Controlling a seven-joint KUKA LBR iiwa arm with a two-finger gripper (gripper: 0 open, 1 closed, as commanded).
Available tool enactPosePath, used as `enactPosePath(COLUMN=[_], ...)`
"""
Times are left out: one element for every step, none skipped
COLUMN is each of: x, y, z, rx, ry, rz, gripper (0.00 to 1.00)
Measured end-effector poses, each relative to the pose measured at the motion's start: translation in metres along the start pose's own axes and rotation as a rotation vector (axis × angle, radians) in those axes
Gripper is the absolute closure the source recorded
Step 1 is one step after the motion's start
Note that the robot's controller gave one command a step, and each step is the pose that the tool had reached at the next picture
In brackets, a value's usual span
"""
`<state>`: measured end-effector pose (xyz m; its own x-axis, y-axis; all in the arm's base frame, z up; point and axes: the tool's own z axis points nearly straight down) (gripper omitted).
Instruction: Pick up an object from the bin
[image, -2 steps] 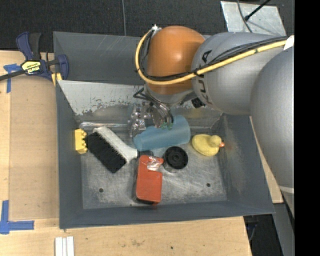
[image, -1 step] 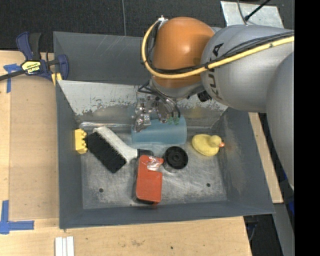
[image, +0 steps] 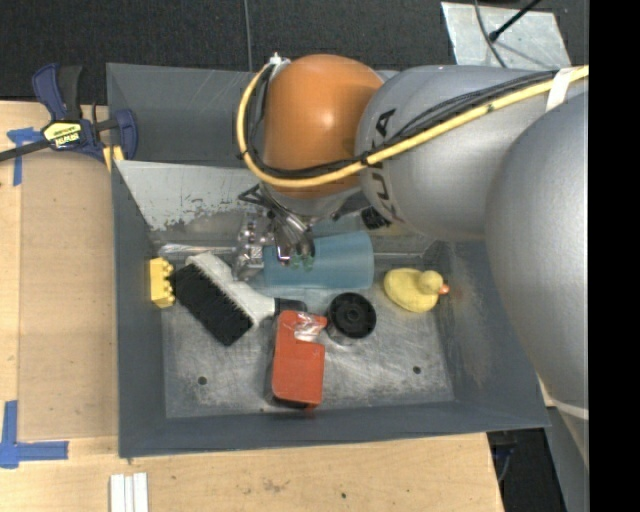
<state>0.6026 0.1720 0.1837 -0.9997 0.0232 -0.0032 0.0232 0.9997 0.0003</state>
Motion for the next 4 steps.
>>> enactPosePath(x=[-0.003, -0.003, 0.006, 0.017], y=[0.014, 0.015, 0.015, 0.025], z=[0.002, 0.002, 0.040, 0.094], rx=[0.000, -0.001, -0.003, -0.001], ry=[-0.001, -0.001, -0.003, -0.003], rz=[0.328, 0.327, 0.407, 0.371], gripper=[0.00, 0.00, 0.00, 0.00])
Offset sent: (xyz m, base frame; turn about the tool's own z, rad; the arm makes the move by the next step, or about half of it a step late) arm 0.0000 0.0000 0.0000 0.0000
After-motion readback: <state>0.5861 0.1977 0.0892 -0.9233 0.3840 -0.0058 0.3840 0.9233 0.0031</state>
